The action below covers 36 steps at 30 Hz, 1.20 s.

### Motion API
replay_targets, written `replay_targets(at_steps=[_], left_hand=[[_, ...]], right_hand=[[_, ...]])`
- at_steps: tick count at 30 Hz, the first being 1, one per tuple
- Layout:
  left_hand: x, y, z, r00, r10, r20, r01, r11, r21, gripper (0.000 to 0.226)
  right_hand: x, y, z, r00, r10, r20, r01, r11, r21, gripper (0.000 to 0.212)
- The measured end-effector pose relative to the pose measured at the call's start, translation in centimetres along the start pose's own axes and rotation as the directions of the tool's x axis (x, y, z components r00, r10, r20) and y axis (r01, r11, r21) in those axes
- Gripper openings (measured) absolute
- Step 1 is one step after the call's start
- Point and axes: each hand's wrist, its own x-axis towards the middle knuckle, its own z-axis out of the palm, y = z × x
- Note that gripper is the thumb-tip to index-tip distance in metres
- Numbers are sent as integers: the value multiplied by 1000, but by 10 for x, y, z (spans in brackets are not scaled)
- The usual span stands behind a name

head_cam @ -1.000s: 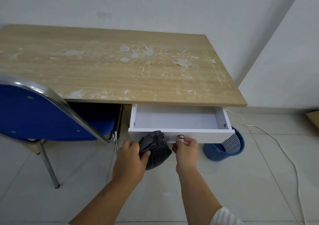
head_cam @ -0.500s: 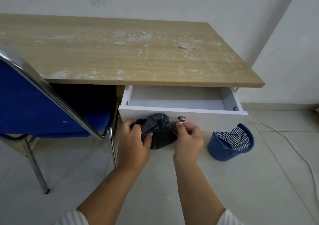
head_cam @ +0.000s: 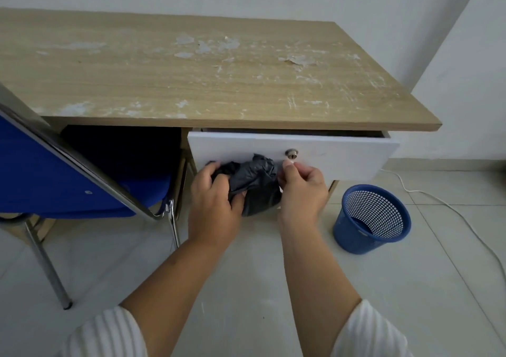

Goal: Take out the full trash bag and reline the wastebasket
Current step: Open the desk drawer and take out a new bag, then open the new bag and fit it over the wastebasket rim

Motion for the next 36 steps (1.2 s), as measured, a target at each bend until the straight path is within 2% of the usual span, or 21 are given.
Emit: replay_targets(at_steps=[12, 14, 18, 20, 24, 27, 31, 34, 36], left_hand=[[9, -5, -6, 997, -45, 68, 40, 997, 71, 27], [5, 2, -17, 995, -42, 90, 34, 996, 80, 28], [-4, 29, -48, 987, -53, 149, 38, 994, 98, 25], [-8, 45, -67, 982, -58, 181, 40, 994, 100, 25], [-5, 83, -116, 970, -59, 236, 41, 996, 83, 28], [9, 116, -157, 966, -30, 256, 13, 997, 70, 29], [29, 158, -206, 959, 30, 281, -42, 998, 38, 34], [37, 186, -232, 942, 78, 327, -71, 997, -31, 40], [41, 201, -243, 926, 81, 368, -42, 993, -114, 41]], right_hand=[[29, -16, 25, 992, 69, 110, -76, 995, 57, 11], [17, -17, 18, 987, 110, 114, -112, 994, 10, 18], [-17, -31, -4, 974, 190, 122, -149, 947, -285, 14], [-41, -48, -15, 960, 237, 153, -181, 933, -312, 18], [-89, -109, -34, 942, 273, 196, -222, 944, -245, 33], [-115, -161, -40, 933, 220, 284, -157, 961, -229, 35], [-135, -225, -46, 930, 95, 354, 30, 943, -330, 6], [-142, -262, -58, 941, 18, 339, 117, 920, -374, 11], [-143, -279, -67, 949, -23, 314, 151, 909, -389, 13]])
